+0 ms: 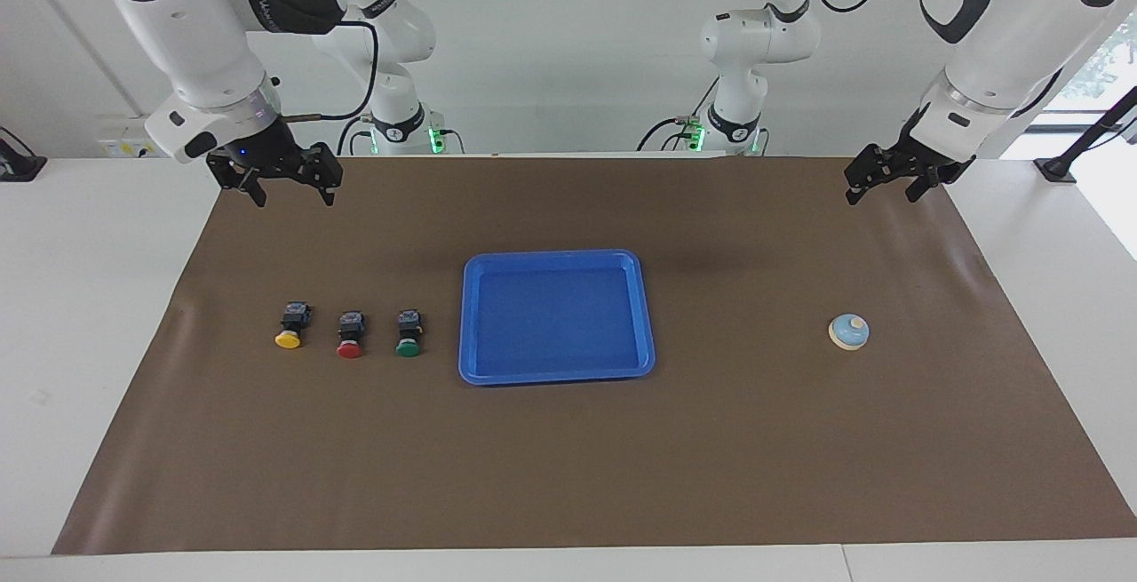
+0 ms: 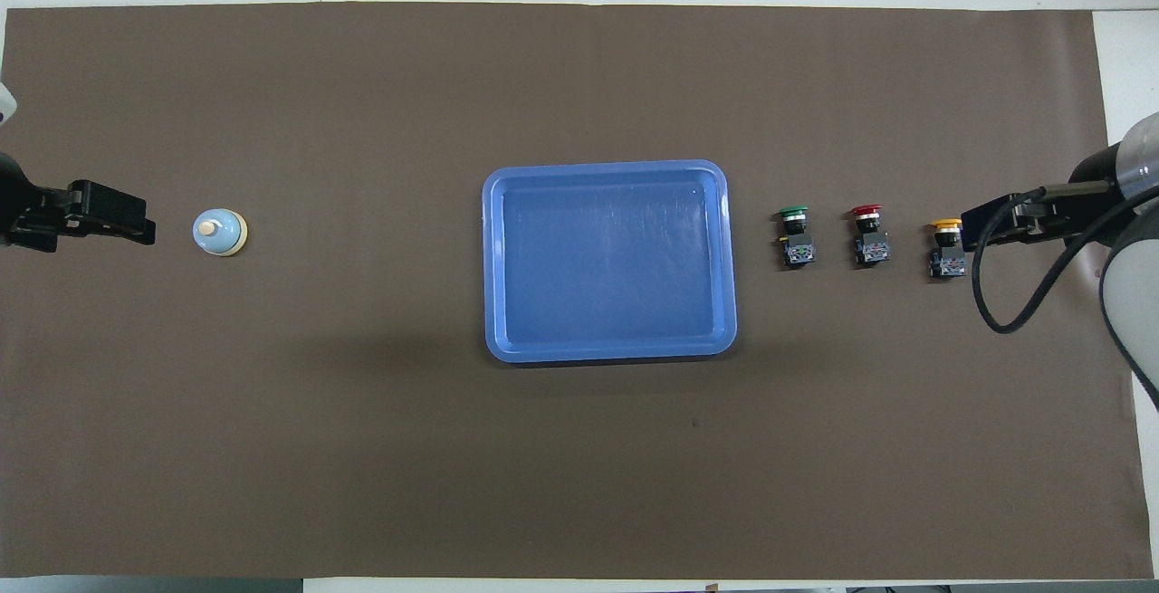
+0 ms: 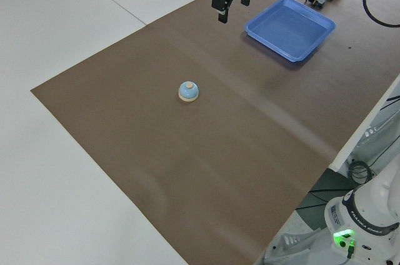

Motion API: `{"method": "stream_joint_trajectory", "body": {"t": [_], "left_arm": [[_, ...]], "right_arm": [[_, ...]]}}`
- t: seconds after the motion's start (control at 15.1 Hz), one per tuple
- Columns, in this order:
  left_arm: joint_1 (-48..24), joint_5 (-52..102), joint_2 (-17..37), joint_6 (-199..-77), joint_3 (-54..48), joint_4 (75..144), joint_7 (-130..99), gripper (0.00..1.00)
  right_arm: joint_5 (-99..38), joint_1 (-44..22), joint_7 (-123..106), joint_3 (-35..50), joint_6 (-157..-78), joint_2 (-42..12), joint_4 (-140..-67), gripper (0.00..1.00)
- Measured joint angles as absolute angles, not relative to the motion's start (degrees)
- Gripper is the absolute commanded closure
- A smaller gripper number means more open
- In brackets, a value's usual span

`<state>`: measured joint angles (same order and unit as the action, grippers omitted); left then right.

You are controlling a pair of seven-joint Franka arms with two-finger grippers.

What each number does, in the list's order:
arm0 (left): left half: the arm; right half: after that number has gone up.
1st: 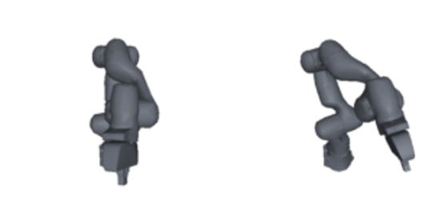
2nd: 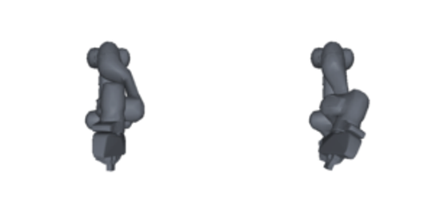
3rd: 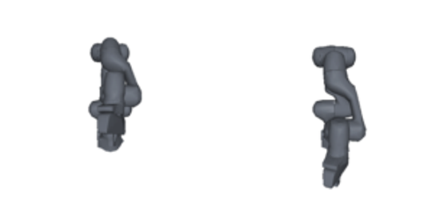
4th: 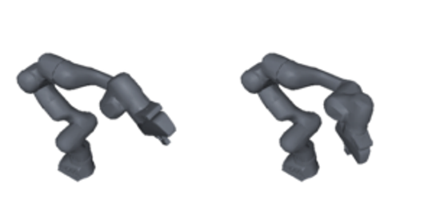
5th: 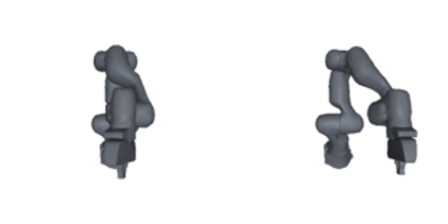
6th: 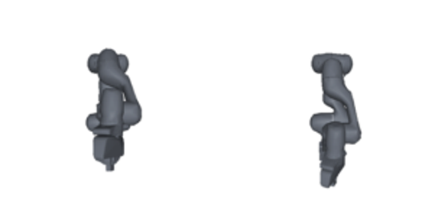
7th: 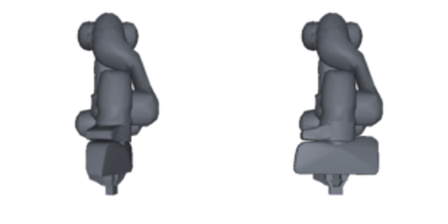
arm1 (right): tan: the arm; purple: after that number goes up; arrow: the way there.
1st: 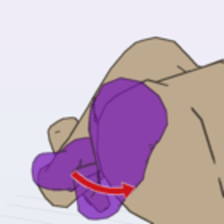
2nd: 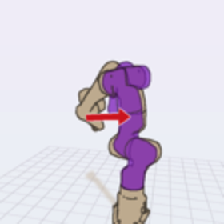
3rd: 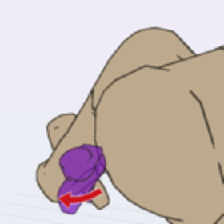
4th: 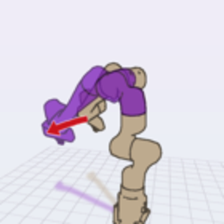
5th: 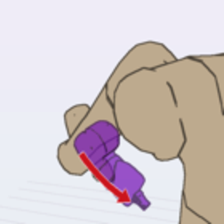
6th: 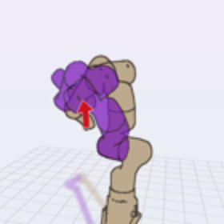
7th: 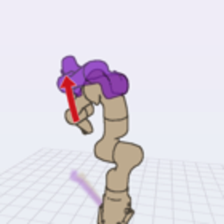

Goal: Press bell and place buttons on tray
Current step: 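Move the left gripper toward the blue bell, then press down on the blue bell with the left gripper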

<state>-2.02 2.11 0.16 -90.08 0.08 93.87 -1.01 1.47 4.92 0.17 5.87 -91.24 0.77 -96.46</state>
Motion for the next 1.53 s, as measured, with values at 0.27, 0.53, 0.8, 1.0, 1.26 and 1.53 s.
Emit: {"method": "stream_joint_trajectory", "body": {"t": [0.27, 0.53, 0.8, 1.0, 1.26, 1.53], "left_arm": [[-2.0, 2.1, 0.2, -90.1, 0.1, 93.9, -1.0, 0.0], [-2.0, 2.1, 0.2, -91.4, 0.1, 94.0, -1.3, 0.79], [-1.1, 2.1, 0.2, -95.1, 0.6, 96.6, -1.9, 1.0], [1.6, 1.8, 1.0, -99.2, 0.7, 100.0, -1.0, 1.0], [1.8, 1.1, 6.8, -105.9, 0.4, 101.9, -0.7, 1.0], [2.0, -0.2, 12.2, -115.2, 0.5, 105.1, -0.6, 1.0]], "right_arm": [[1.5, 4.9, 0.2, 5.9, -91.2, 0.8, -96.5, 0.0], [1.5, 4.9, 0.2, 5.9, -91.2, 0.8, -96.5, 0.0], [1.5, 4.9, 0.2, 5.9, -91.2, 0.8, -96.5, 0.0], [1.5, 4.9, 0.2, 5.9, -91.2, 0.8, -96.5, 0.0], [1.5, 4.9, 0.2, 5.9, -91.2, 0.8, -96.5, 0.0], [1.5, 4.9, 0.2, 5.9, -91.2, 0.8, -96.5, 0.0]]}}
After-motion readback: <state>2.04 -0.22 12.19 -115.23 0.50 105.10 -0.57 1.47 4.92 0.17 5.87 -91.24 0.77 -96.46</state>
